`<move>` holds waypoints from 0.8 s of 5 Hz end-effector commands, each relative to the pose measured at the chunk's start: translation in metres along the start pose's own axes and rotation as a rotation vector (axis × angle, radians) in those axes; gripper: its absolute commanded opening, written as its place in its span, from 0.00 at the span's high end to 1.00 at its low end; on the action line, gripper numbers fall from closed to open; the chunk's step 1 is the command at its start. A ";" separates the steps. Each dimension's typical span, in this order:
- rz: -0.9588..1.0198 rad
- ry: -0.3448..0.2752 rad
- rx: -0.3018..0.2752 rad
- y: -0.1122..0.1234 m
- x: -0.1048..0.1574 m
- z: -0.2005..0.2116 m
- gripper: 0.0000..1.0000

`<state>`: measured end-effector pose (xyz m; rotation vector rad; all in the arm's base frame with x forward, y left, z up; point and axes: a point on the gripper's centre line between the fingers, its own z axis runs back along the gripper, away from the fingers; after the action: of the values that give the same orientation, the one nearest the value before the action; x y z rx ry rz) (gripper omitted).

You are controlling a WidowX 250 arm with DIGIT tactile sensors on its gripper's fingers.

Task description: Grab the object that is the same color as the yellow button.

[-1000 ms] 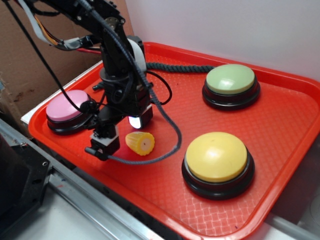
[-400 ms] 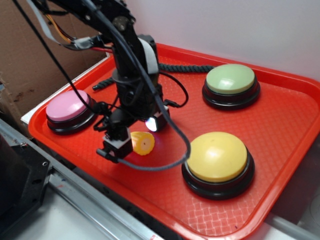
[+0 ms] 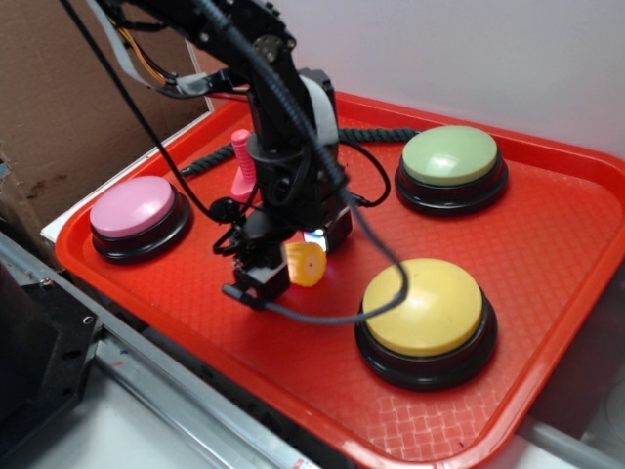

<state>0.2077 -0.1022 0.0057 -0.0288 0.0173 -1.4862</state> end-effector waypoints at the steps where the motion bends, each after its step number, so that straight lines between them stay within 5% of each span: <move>1: 0.091 0.014 -0.004 -0.012 -0.013 0.005 1.00; 2: 0.351 0.187 0.048 -0.013 -0.059 0.056 1.00; 4: 0.852 0.091 0.042 -0.035 -0.141 0.151 1.00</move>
<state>0.1795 0.0458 0.1534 0.0527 0.0991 -0.6238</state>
